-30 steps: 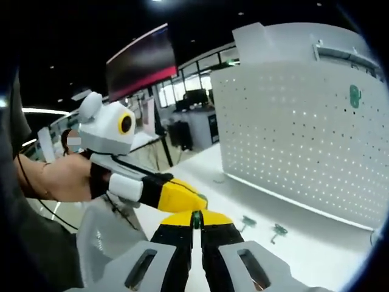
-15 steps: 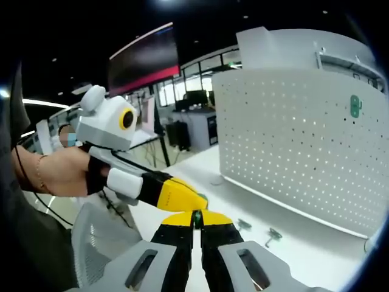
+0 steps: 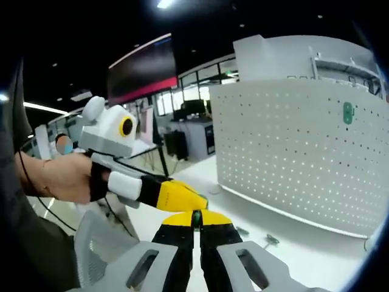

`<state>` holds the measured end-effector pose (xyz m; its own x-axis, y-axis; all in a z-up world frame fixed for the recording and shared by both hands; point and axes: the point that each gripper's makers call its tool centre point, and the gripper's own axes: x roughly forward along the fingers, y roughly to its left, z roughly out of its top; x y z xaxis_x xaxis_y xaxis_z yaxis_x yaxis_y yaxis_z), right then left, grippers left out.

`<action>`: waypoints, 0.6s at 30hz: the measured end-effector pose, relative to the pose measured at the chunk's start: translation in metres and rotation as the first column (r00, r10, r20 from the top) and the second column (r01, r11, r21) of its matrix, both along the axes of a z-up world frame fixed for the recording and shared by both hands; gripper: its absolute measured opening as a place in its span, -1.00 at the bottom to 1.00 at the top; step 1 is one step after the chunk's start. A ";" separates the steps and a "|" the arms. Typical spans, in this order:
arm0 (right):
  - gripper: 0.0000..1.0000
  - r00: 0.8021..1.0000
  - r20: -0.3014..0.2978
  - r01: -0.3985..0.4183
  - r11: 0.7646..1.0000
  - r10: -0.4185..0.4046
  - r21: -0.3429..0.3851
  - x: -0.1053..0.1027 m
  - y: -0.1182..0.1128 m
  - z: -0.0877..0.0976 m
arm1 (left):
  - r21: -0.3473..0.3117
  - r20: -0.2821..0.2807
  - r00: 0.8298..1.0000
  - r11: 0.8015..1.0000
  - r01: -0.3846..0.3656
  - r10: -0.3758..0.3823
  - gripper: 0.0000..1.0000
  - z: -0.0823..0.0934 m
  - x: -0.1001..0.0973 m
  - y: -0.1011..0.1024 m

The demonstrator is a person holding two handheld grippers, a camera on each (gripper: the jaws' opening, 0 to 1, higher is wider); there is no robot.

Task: Insert the hook assembly into the mounting plate slot until the hook locks in place.

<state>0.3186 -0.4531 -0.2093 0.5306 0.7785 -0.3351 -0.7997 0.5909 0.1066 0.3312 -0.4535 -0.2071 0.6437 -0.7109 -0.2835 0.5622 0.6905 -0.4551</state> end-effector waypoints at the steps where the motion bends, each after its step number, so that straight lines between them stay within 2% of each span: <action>1: -1.00 1.000 -0.002 0.002 1.000 -0.002 0.001 0.000 -0.001 0.000 | 0.002 0.003 1.000 1.000 0.005 -0.005 -0.91 0.000 -0.001 0.000; 3: -1.00 1.000 -0.004 -0.001 1.000 0.001 0.005 -0.002 0.000 0.001 | 0.014 0.030 0.999 1.000 0.019 -0.019 -0.90 0.002 -0.001 0.001; 8: -1.00 1.000 -0.008 -0.002 1.000 0.002 -0.014 -0.003 0.000 -0.003 | 0.047 0.042 0.998 0.998 0.036 -0.038 -0.87 -0.001 -0.004 0.001; 10: -1.00 1.000 -0.022 0.002 1.000 -0.002 -0.015 -0.003 -0.002 -0.005 | 0.039 0.044 0.998 0.998 0.047 -0.048 -0.74 0.000 -0.005 0.000; 12: -1.00 1.000 -0.028 0.005 1.000 -0.006 -0.018 -0.003 -0.004 -0.006 | 0.048 0.053 0.998 0.998 0.033 -0.036 -0.51 0.000 -0.003 0.002; 18: -1.00 0.999 -0.028 0.024 1.000 -0.024 -0.018 0.002 -0.011 -0.005 | 0.047 0.052 0.998 0.998 0.038 -0.041 -0.30 0.002 -0.004 0.003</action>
